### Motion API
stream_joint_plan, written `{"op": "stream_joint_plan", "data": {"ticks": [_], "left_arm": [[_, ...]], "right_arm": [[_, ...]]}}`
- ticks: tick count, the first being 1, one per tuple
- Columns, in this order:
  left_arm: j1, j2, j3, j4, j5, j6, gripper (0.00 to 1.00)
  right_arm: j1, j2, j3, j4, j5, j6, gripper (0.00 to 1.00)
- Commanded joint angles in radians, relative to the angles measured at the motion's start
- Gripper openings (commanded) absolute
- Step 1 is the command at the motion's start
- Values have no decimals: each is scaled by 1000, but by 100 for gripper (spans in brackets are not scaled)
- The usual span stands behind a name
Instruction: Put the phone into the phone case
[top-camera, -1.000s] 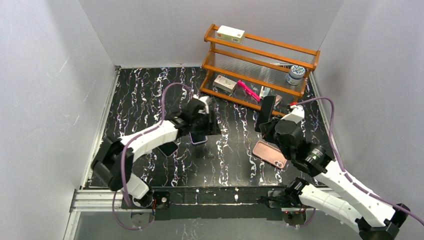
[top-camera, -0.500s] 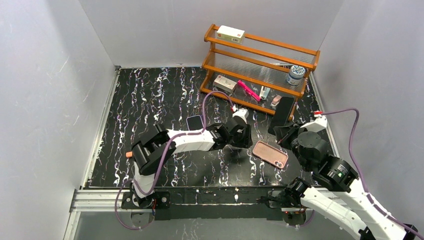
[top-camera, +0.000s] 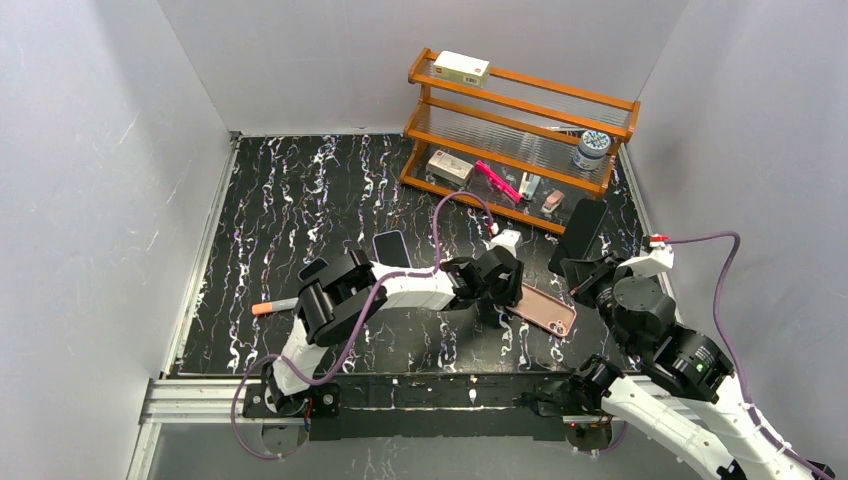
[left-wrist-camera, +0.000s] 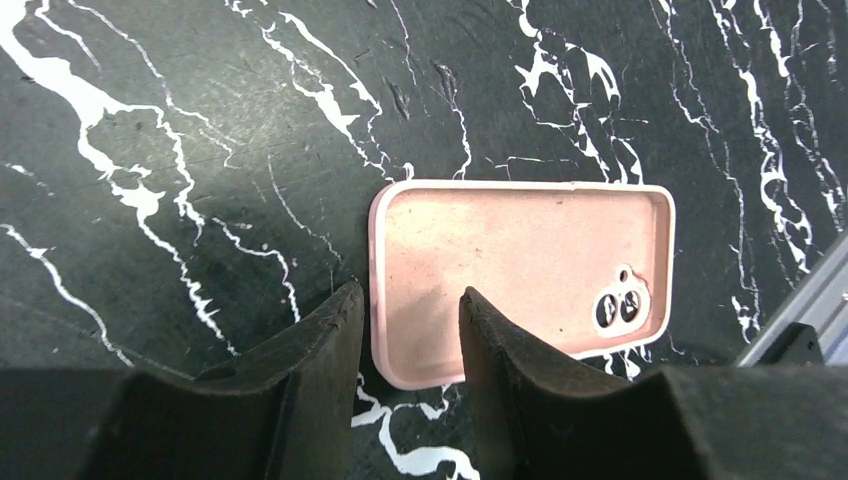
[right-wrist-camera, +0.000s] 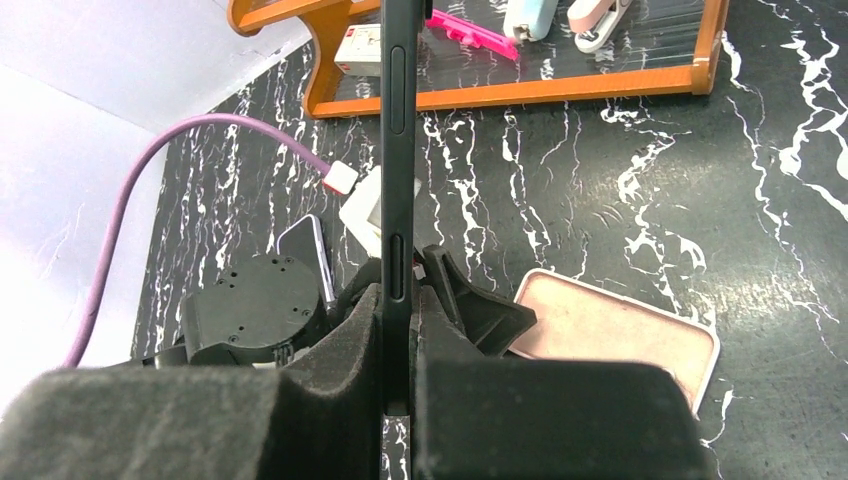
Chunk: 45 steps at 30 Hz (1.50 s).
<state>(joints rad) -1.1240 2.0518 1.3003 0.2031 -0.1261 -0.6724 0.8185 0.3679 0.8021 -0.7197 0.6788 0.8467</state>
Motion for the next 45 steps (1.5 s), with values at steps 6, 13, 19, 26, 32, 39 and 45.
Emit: {"op": "stream_joint_plan", "data": {"ticks": [6, 13, 19, 26, 32, 39, 45], "left_arm": [[-44, 51, 95, -112, -193, 60, 29], [-56, 60, 103, -166, -256, 66, 26], [-60, 59, 104, -184, -249, 57, 7], [-57, -47, 80, -320, -378, -1, 0], [-48, -221, -38, -427, -486, -86, 0], [-48, -469, -266, -542, -545, -262, 0], [-49, -580, -440, -530, -440, -357, 0]], "right_arm": [[-1, -44, 13, 10, 59, 31, 1], [-2, -53, 7, 6, 53, 39, 1], [-2, -60, 1, 3, 45, 52, 1], [-3, -63, -17, 4, 22, 70, 1], [-2, -57, -44, 23, -15, 81, 1], [-2, -36, -95, 53, -70, 90, 1], [-2, -23, -131, 79, -100, 101, 1]]}}
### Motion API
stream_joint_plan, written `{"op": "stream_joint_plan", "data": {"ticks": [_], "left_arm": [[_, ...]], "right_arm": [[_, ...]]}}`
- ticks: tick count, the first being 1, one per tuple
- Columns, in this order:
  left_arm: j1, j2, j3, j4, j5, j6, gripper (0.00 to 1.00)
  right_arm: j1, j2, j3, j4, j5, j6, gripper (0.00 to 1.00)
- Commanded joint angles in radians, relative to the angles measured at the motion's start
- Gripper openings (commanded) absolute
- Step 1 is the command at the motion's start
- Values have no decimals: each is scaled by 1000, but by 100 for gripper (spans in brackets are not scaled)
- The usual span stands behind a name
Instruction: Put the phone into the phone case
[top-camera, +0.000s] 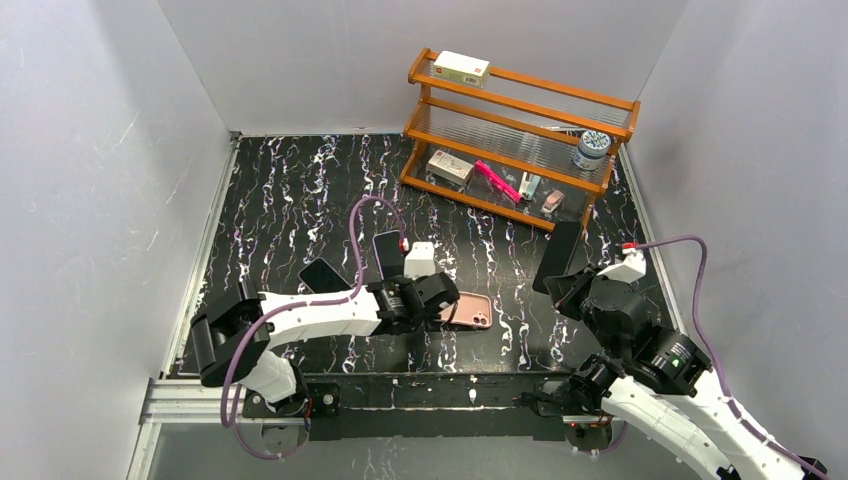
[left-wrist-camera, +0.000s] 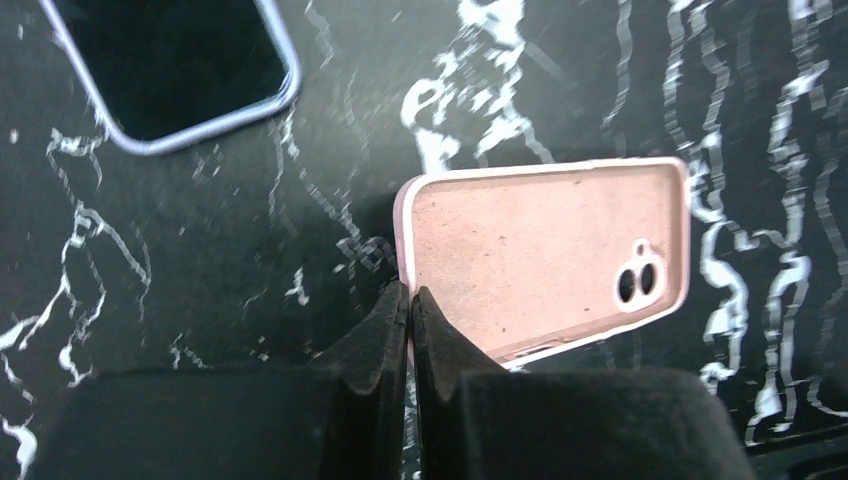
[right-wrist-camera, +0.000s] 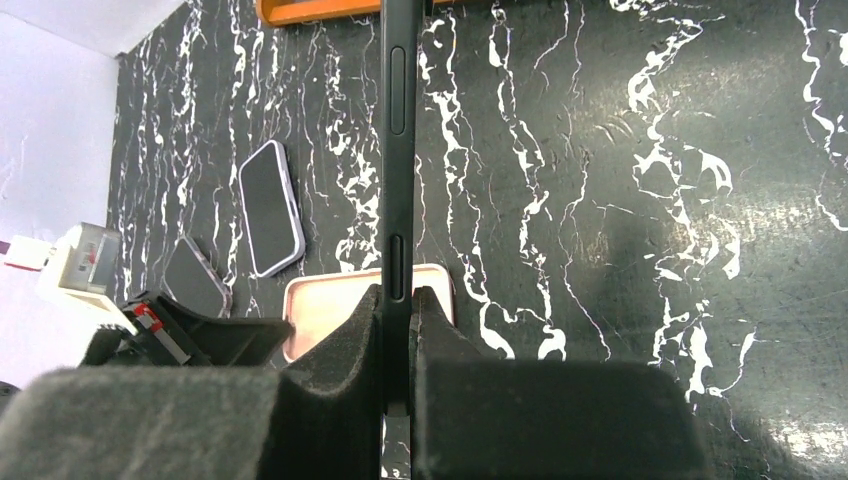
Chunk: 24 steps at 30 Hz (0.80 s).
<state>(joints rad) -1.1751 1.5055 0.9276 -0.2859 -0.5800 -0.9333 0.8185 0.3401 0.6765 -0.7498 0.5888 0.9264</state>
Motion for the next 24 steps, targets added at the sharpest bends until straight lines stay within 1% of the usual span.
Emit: {"op": "stream_joint_plan", "data": {"ticks": [1, 2, 4, 5, 7, 8, 9, 12, 15, 20, 22, 24], "left_arm": [[2, -36, -71, -40, 32, -84, 0], [2, -36, -68, -41, 49, -58, 4], [2, -38, -42, -64, 70, 9, 16], [3, -41, -23, -71, 75, 45, 26], [4, -49, 23, -67, 85, 137, 52], [9, -50, 45, -61, 95, 187, 58], [16, -50, 64, -44, 117, 246, 60], [61, -34, 115, -15, 203, 396, 61], [119, -15, 137, 26, 356, 531, 62], [215, 44, 134, 55, 617, 679, 61], [228, 86, 148, 27, 666, 735, 61], [229, 115, 170, 0, 662, 769, 61]], "right_arm": [[-2, 7, -7, 111, -16, 21, 1], [-2, 9, -8, 111, -17, 20, 1], [-2, 14, -8, 105, -17, 17, 1], [-1, 14, -8, 103, -17, 17, 1], [-2, 13, -14, 105, -17, 15, 1], [-1, 13, -18, 108, -19, 12, 1], [-1, 11, -22, 114, -21, 9, 1], [-1, 11, -27, 128, -26, 4, 1], [-2, 14, -25, 135, -24, 0, 1], [-2, 10, -12, 136, -18, -10, 1], [-1, 5, -7, 131, -12, -13, 1], [-2, -4, -6, 127, -7, -17, 1]]}}
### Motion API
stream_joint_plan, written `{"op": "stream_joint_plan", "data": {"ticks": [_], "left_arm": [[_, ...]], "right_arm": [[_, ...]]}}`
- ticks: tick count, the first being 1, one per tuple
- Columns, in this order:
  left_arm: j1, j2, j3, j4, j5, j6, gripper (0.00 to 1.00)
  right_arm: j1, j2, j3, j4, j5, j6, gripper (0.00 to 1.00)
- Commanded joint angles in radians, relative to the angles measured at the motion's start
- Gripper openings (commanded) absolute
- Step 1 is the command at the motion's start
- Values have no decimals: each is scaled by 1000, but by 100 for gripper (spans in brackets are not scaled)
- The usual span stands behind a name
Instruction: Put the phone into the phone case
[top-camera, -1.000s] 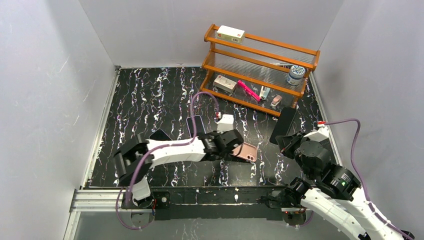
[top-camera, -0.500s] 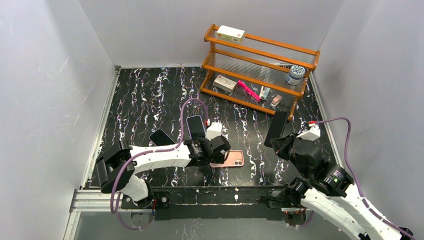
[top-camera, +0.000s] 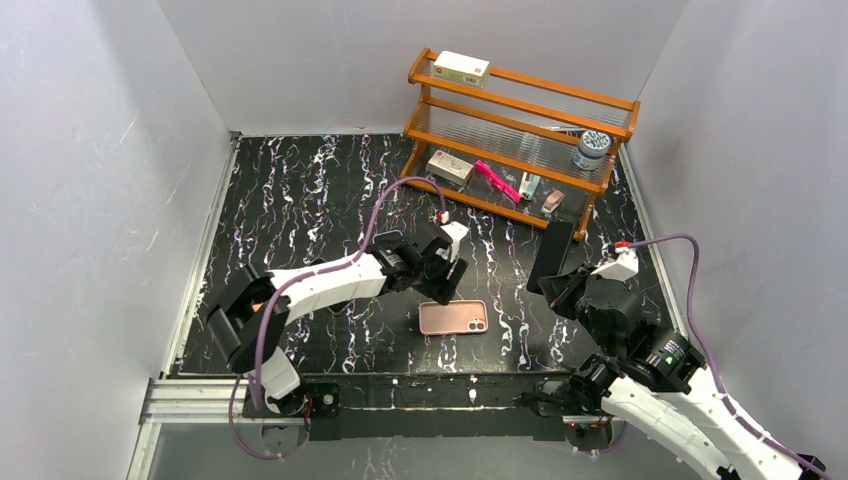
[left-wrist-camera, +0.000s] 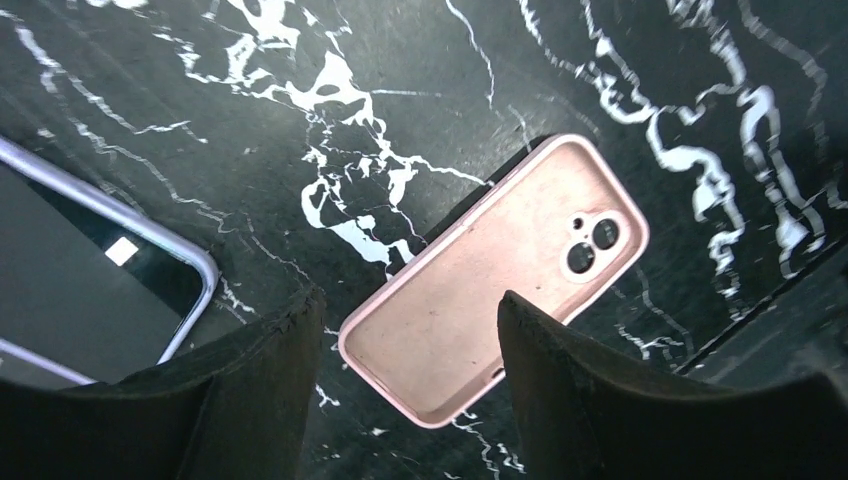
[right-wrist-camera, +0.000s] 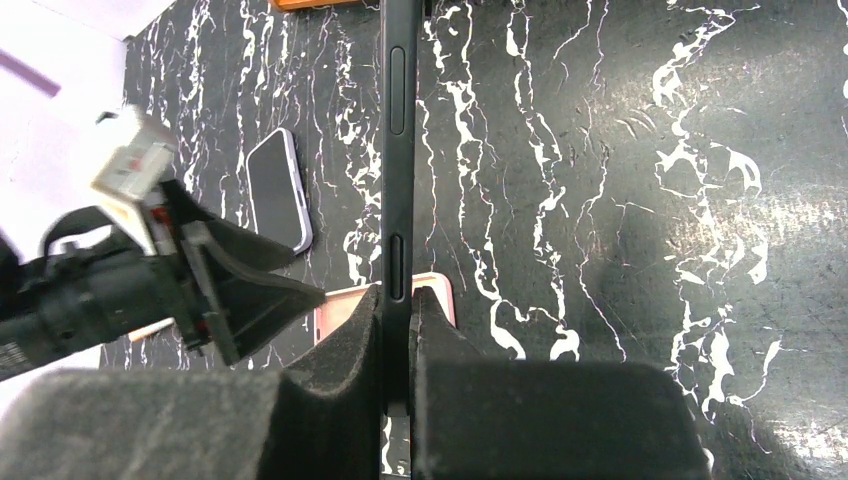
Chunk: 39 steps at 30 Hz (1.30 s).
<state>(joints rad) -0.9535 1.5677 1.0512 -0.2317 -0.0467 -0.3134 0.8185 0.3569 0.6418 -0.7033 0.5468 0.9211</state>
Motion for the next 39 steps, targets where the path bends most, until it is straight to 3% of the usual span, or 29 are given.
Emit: {"op": "stream_joint_plan", "data": {"ticks": [1, 14, 20, 25, 31, 39], "left_arm": [[7, 62, 52, -57, 124, 161, 62], [9, 181, 49, -15, 72, 212, 60], [9, 191, 23, -10, 70, 221, 54], [9, 190, -7, -1, 70, 216, 44], [9, 177, -27, -3, 61, 220, 42], [9, 156, -27, -13, 65, 204, 4]], "right_arm": [[-2, -26, 29, 79, 36, -11, 1], [-1, -58, 32, 51, 39, -8, 1], [-2, -70, 36, 39, 46, -6, 1], [-2, -70, 38, 40, 46, 0, 1], [-3, -54, 45, 51, 40, 1, 1], [-2, -43, 21, 75, 7, 13, 1]]}}
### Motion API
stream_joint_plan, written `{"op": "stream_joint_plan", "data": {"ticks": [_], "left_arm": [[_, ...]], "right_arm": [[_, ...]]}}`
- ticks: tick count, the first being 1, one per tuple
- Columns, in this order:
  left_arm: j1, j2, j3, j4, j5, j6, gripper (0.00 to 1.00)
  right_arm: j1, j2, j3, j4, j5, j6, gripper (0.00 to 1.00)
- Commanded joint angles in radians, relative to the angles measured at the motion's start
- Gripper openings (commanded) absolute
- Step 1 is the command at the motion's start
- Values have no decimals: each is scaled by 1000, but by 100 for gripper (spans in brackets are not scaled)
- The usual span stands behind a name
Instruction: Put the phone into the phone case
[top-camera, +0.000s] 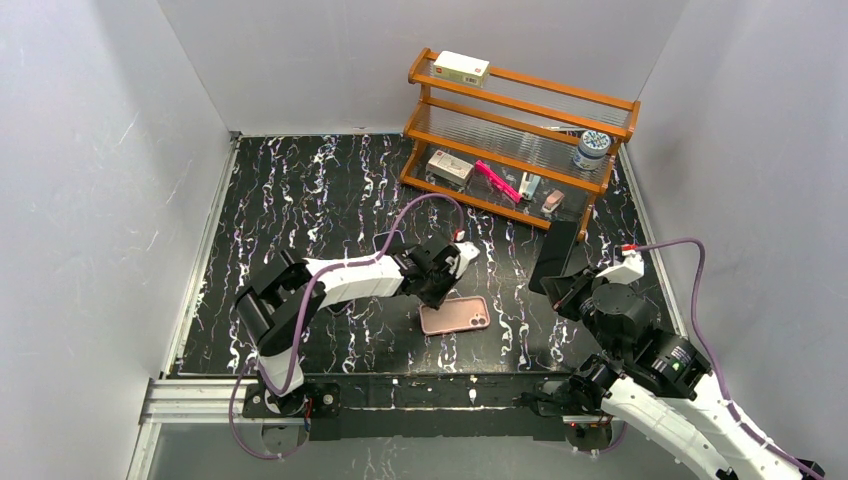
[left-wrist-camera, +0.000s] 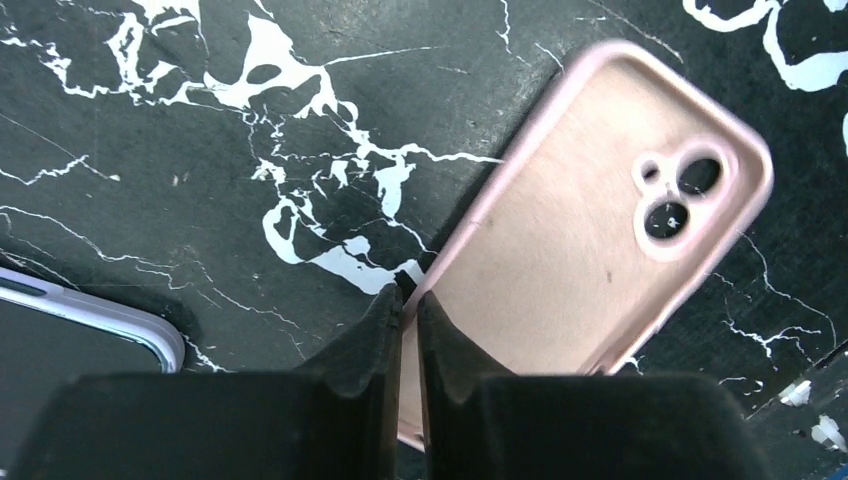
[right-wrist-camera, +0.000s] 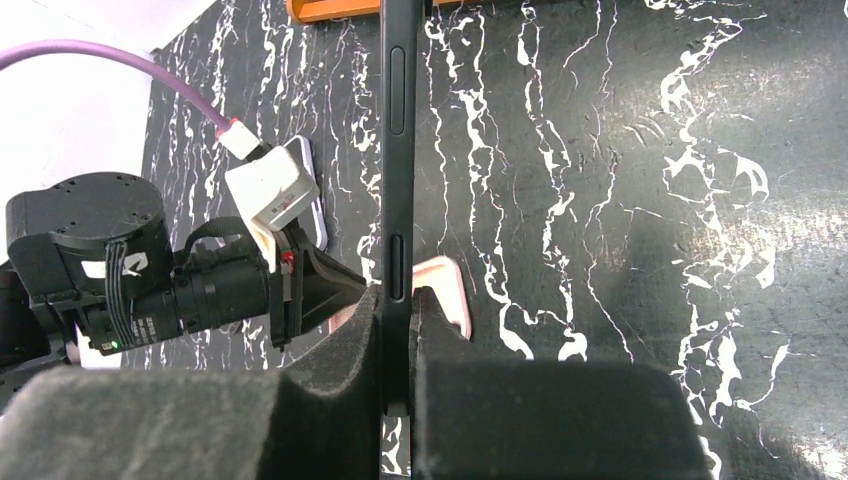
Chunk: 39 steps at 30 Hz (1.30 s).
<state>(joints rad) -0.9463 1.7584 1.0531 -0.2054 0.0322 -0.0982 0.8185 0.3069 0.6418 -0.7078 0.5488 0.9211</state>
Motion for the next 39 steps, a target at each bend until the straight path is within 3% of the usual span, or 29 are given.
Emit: {"op": "stream_joint_plan", "data": {"ticks": [1, 6, 10, 17, 22, 29, 36, 39], "left_arm": [[1, -47, -30, -35, -18, -29, 1], [10, -119, -51, -10, -178, -171, 0], [18, -160, -64, 14, -197, -340, 0], [17, -219, -191, 96, -282, -778, 0], [-3, -200, -221, 123, -311, -941, 0], [-38, -208, -236, 175, -295, -979, 32], [73, -383, -246, 86, -254, -929, 57], [147, -457, -267, 98, -175, -908, 67]], "right_arm": [[-2, 10, 22, 80, 3, 13, 1], [-2, 25, 18, 85, -28, 14, 1], [-1, 44, -17, 137, -104, 9, 1], [-2, 119, -114, 320, -347, 8, 1], [-2, 189, -145, 406, -440, 18, 1], [-2, 358, -146, 526, -519, 74, 1], [-2, 509, -127, 618, -543, 96, 1], [-3, 565, -145, 692, -576, 116, 1]]}}
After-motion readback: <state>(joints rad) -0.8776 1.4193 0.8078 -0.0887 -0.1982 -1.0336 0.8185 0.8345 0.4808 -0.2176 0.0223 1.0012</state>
